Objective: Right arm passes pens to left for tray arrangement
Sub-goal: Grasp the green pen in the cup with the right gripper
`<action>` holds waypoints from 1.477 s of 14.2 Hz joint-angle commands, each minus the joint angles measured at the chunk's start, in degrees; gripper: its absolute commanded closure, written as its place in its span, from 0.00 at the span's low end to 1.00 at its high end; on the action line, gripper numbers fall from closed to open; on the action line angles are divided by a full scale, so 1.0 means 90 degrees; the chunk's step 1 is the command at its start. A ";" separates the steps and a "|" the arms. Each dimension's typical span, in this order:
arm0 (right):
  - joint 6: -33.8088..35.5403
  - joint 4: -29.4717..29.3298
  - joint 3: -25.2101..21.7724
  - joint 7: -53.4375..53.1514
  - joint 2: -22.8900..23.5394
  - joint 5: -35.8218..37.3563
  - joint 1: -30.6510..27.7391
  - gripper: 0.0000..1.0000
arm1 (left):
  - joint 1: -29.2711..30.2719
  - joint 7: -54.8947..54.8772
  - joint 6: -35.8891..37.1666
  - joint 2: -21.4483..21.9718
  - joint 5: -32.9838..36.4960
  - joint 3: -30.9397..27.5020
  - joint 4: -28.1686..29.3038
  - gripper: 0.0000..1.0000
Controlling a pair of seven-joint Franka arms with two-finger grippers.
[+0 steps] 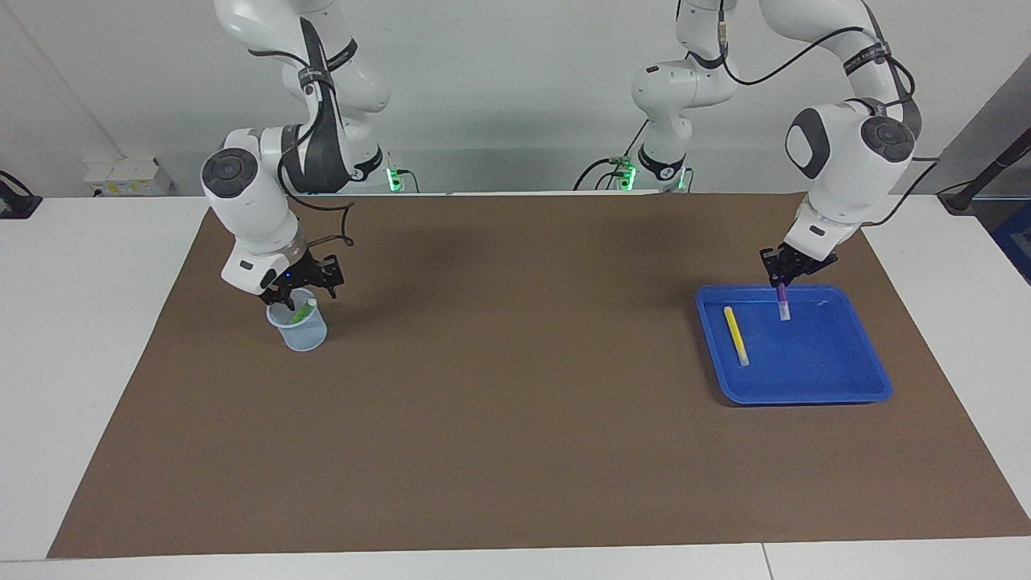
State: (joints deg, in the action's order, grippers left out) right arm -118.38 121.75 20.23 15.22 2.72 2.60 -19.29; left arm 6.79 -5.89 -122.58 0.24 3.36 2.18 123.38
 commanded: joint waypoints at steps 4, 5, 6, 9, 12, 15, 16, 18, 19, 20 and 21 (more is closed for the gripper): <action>-0.0186 0.0183 0.0086 0.0116 -0.0088 0.0112 -0.0141 0.49 | 0.0095 -0.0039 -0.0685 -0.0446 0.0134 0.0060 0.0119 1.00; -0.0293 0.0183 0.0086 0.0125 -0.0078 0.0112 -0.0151 0.49 | 0.0085 -0.0039 -0.0802 -0.0553 0.0134 0.0060 0.0119 1.00; -0.0294 0.0183 0.0077 0.0125 -0.0078 0.0112 -0.0151 0.52 | 0.0095 -0.0039 -0.0929 -0.0671 0.0134 0.0060 0.0129 1.00; -0.0304 0.0164 0.0076 0.0291 -0.0068 0.0122 -0.0200 0.72 | 0.0095 -0.0029 -0.1320 -0.0905 0.0144 0.0060 0.0236 1.00; -0.0285 0.0144 0.0076 0.0409 -0.0058 0.0131 -0.0239 0.90 | 0.0095 -0.0029 -0.1516 -0.1140 0.0387 0.0060 0.0246 1.00; -0.0070 -0.0002 0.0067 0.0447 -0.0048 0.0141 -0.0239 0.98 | 0.0095 -0.0059 -0.1711 -0.1306 0.0457 0.0060 0.0256 1.00; 0.0037 -0.0089 0.0067 0.0496 -0.0058 0.0189 -0.0229 1.00 | 0.0095 -0.0049 -0.1731 -0.1316 0.0457 0.0060 0.0256 1.00; 0.0436 -0.0391 0.0076 0.0496 -0.0068 0.0549 -0.0200 1.00 | 0.0085 -0.0059 -0.1770 -0.1326 0.0457 0.0060 0.0256 0.94; 0.0593 -0.0499 0.0096 0.0506 -0.0116 0.0696 -0.0181 1.00 | 0.0076 -0.0059 -0.1819 -0.1326 0.0466 0.0060 0.0256 0.61; 0.0759 -0.0607 0.0096 0.0506 -0.0155 0.0746 -0.0151 1.00 | 0.0076 -0.0078 -0.1838 -0.1326 0.0476 0.0060 0.0246 0.26; 0.1012 -0.0792 0.0106 0.0506 -0.0185 0.0747 -0.0141 1.00 | 0.0066 -0.0156 -0.1848 -0.1336 0.0525 0.0060 0.0237 0.05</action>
State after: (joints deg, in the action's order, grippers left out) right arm -113.33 117.41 20.45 18.34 1.95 8.16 -20.09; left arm 6.99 -6.27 -137.09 -10.84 6.58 2.40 124.91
